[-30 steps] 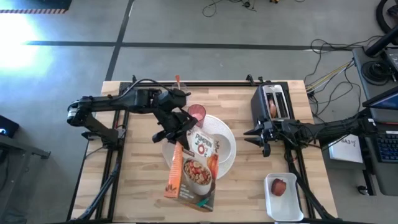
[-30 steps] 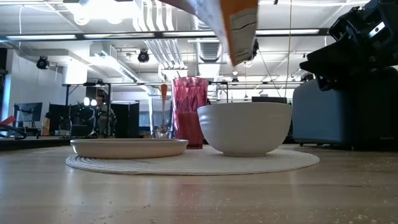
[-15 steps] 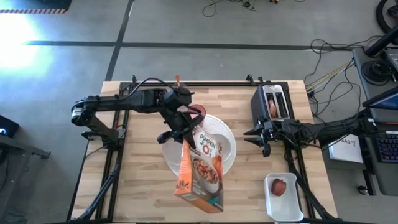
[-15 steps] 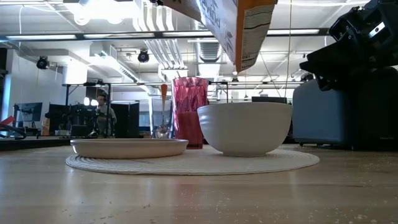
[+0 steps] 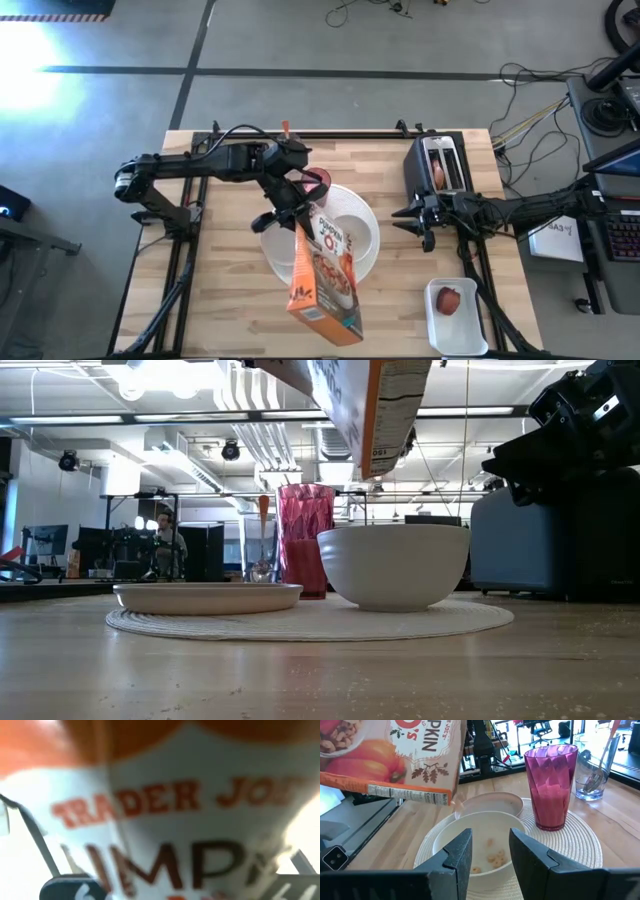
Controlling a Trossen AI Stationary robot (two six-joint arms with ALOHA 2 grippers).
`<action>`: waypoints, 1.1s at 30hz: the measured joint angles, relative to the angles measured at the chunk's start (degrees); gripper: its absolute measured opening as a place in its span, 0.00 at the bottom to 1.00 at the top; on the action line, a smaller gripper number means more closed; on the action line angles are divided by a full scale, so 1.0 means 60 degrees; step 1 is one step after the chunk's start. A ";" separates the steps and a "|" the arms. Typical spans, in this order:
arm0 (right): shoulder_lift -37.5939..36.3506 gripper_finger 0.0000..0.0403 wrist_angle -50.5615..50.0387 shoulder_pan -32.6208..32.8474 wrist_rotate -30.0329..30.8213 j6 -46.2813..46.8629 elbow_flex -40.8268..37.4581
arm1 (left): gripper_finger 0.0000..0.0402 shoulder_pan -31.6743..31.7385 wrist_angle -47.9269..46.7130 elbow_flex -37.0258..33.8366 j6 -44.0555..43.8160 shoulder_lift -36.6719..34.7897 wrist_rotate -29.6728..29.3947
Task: Arrange a breakfast setting
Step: Pour the white cereal from the orange cereal box into the white bowl
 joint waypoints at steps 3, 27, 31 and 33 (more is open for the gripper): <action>0.0000 0.30 0.0000 0.0000 0.0000 0.0000 0.0000 | 0.00 0.0000 0.0096 0.0000 -0.0548 0.0006 0.0045; 0.0000 0.30 0.0000 0.0000 0.0000 0.0000 -0.0003 | 0.00 0.0025 0.0251 -0.0004 -0.1138 0.0028 0.0108; 0.0000 0.30 0.0000 0.0000 0.0000 0.0000 -0.0004 | 0.00 0.0066 0.0482 -0.0015 -0.1234 0.0197 0.0027; 0.0000 0.30 0.0000 0.0000 0.0000 -0.0004 -0.0004 | 0.00 0.0138 0.0556 -0.0015 -0.1226 0.0258 0.0020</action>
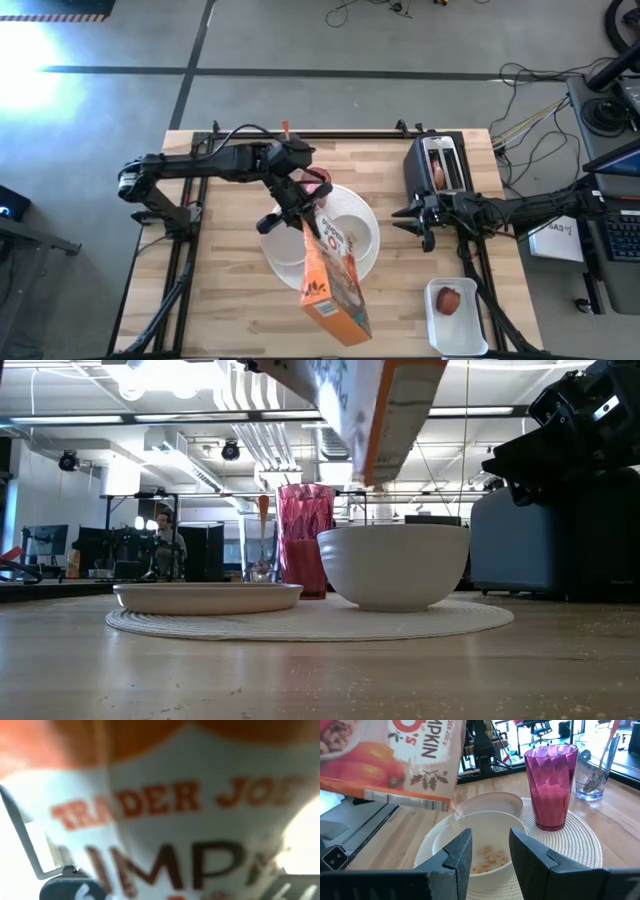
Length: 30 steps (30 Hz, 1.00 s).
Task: Arrange a breakfast setting
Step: Pour the white cereal from the orange cereal box into the white bowl
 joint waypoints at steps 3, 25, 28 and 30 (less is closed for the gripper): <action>0.0000 0.30 -0.0004 0.0000 0.0000 0.0000 0.0000 | 0.00 0.0068 0.0214 0.0005 -0.0136 0.0114 -0.0005; 0.0007 0.30 0.0000 0.0000 0.0000 0.0000 0.0000 | 0.00 0.0077 0.0254 0.0000 -0.0339 0.0219 0.0124; 0.0007 0.30 0.0000 0.0000 0.0000 0.0003 0.0000 | 0.00 0.0084 0.0254 0.0000 -0.0339 0.0219 0.0129; 0.0007 0.30 0.0000 0.0000 0.0000 0.0004 0.0000 | 0.00 0.0084 0.0254 0.0000 -0.0342 0.0219 0.0127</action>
